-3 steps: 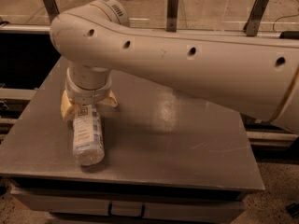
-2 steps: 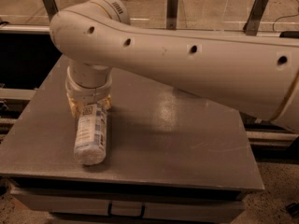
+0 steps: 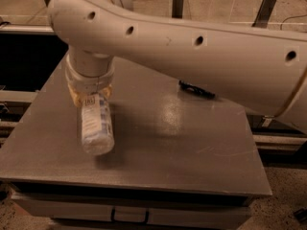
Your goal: Place blue plastic bottle upright
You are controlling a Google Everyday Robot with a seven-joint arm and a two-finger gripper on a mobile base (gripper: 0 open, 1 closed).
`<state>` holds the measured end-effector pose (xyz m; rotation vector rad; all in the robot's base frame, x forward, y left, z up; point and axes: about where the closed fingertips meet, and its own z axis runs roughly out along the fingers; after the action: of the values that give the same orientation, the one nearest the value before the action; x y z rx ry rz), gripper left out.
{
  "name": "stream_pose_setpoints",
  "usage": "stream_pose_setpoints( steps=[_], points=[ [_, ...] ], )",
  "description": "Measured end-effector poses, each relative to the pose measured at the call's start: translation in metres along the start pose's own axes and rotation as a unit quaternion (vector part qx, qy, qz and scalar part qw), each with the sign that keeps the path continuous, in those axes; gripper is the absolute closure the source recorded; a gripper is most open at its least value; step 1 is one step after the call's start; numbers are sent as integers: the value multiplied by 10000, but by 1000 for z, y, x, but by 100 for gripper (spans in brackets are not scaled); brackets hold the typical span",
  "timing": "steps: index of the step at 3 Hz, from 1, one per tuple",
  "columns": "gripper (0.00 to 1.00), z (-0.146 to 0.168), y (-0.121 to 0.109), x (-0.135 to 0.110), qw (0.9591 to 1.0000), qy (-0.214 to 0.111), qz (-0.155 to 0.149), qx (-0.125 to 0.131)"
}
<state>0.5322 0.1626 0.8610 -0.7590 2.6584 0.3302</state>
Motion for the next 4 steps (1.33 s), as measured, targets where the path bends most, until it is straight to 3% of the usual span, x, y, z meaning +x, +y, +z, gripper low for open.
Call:
stream_pose_setpoints(
  steps=[1,2,3,4],
  points=[
    [100,-46,-40,-73,9940,-984,-464,85],
    [100,-86,-36,-108,9847,-1525,-842,26],
    [100,-86,-35,-108,9848,-1517,-843,28],
    [100,-96,-44,-116,9804,-1741,-925,-21]
  ],
)
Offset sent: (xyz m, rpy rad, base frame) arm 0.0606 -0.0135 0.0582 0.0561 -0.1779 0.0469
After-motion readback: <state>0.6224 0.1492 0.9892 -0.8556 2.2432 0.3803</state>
